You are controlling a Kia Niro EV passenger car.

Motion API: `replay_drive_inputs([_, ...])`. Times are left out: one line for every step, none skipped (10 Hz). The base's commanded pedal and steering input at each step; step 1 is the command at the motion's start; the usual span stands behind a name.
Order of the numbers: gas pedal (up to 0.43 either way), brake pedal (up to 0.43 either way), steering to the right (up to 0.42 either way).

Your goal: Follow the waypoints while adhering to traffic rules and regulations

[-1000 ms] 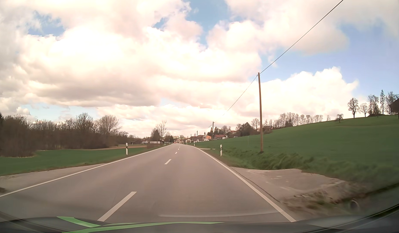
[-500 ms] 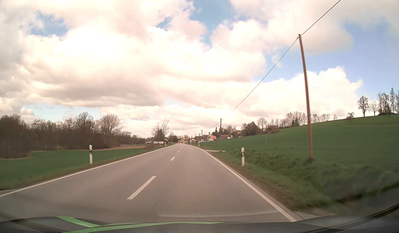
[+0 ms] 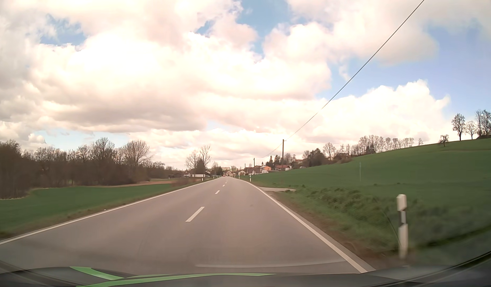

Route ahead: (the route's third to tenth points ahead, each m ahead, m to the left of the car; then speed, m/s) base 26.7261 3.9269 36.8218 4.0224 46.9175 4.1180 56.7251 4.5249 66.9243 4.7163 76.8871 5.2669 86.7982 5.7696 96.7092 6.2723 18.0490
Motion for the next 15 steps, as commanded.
replay_drive_inputs([0.220, 0.000, -0.006])
replay_drive_inputs([0.220, 0.000, -0.006])
replay_drive_inputs([0.220, 0.000, -0.005])
replay_drive_inputs([0.220, 0.000, -0.005])
replay_drive_inputs([0.220, 0.000, -0.004])
replay_drive_inputs([0.220, 0.000, -0.004])
replay_drive_inputs([0.220, 0.000, -0.004])
replay_drive_inputs([0.220, 0.000, -0.004])
replay_drive_inputs([0.220, 0.000, -0.004])
replay_drive_inputs([0.220, 0.000, -0.004])
replay_drive_inputs([0.220, 0.000, -0.004])
replay_drive_inputs([0.220, 0.000, -0.004])
replay_drive_inputs([0.220, 0.000, -0.003])
replay_drive_inputs([0.220, 0.000, -0.003])
replay_drive_inputs([0.220, 0.000, -0.003])
